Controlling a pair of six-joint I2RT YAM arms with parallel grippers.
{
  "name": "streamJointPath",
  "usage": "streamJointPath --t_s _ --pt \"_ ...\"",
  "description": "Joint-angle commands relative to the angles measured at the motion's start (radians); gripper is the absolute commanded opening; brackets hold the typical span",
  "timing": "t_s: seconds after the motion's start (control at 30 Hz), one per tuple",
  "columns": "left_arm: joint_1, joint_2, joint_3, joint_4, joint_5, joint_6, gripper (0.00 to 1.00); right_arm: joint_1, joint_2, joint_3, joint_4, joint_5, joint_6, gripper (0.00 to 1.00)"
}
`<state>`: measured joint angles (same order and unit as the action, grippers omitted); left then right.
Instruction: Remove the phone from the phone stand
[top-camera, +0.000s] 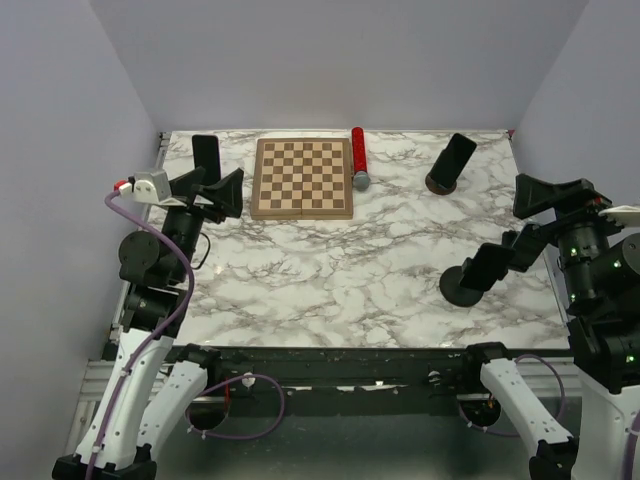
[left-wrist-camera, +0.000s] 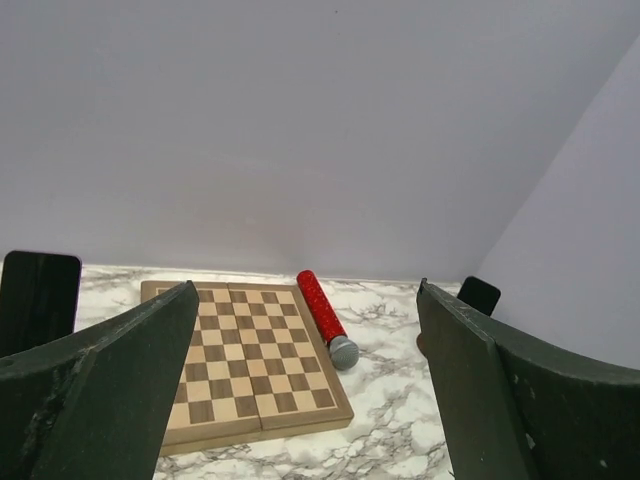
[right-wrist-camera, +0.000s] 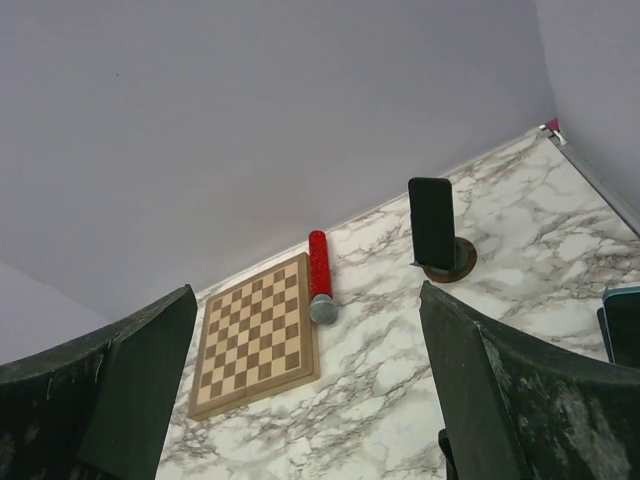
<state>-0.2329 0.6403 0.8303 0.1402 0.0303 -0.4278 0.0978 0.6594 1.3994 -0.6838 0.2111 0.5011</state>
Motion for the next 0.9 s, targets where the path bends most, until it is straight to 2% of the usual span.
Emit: streamJointPath --t_s 0.0,0.17,0.4,0.63,0.87 --pt "-0.003 0.020 0.021 -0.049 -0.098 -0.016 0.99 -0.004 -0.037 -0.017 -0.003 -0.041 0.017 1.00" --pt "-0.002 0.045 0.049 -0.118 -0.183 -0.008 0.99 -0.004 -0.053 -0.020 0.001 -0.059 0.019 1.00" --pt "-0.002 0.091 0.059 -0.131 -0.164 -0.007 0.99 -0.004 -0.070 -0.044 0.020 -0.138 0.017 1.00" --pt "0.005 0.230 0.138 -0.234 -0.153 0.019 0.99 -0.004 -0.085 -0.037 0.017 -0.154 0.010 1.00" --pt "0.130 0.449 0.258 -0.340 0.033 -0.003 0.99 -0.004 -0.096 -0.023 0.007 -0.195 0.001 1.00"
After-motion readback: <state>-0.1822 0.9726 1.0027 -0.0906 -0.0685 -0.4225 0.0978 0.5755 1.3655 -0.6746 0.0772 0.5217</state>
